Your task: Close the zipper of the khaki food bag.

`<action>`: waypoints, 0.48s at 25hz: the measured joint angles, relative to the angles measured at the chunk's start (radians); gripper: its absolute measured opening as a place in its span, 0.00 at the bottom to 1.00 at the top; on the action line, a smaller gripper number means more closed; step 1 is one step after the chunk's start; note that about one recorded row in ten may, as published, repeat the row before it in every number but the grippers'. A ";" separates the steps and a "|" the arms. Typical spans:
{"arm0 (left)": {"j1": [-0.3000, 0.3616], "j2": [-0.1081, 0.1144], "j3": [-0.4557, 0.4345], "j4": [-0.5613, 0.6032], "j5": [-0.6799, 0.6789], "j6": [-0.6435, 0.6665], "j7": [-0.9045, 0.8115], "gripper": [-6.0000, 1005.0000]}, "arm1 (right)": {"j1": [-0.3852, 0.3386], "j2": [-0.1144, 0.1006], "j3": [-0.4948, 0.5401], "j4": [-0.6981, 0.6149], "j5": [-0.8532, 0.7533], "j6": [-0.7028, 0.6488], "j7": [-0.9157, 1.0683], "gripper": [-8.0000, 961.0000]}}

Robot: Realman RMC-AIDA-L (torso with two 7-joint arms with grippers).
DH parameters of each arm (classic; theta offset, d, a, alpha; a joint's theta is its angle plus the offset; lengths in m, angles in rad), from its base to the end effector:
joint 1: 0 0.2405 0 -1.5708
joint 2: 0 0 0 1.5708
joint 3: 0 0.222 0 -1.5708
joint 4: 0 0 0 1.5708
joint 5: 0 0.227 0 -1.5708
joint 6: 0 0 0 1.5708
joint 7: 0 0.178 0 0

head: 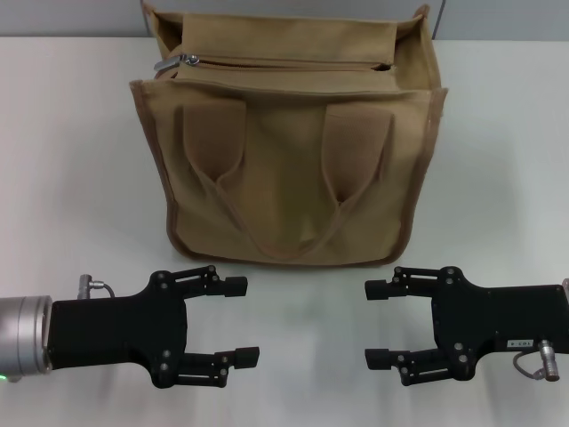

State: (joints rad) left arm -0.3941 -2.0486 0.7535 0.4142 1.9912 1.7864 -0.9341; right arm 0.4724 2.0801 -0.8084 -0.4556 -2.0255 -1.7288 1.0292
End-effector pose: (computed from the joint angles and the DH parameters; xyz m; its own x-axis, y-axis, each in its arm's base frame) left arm -0.2572 0.2405 -0.0435 0.7935 0.1975 0.5757 0.2407 -0.9706 0.0011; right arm 0.2382 0.2590 -0.0601 0.8362 -0.2136 -0.5051 -0.2128 -0.9752 0.0601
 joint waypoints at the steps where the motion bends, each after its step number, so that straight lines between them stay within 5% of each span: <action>1: 0.000 0.000 0.000 0.000 0.000 -0.001 0.000 0.83 | 0.000 0.000 0.000 0.000 0.000 0.000 0.000 0.84; 12: 0.000 -0.002 -0.007 0.000 -0.006 0.003 0.009 0.82 | 0.000 0.000 0.000 0.000 0.001 0.000 0.000 0.84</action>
State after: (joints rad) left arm -0.3941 -2.0509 0.7468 0.4141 1.9857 1.7895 -0.9253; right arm 0.4724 2.0801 -0.8083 -0.4556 -2.0248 -1.7288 1.0292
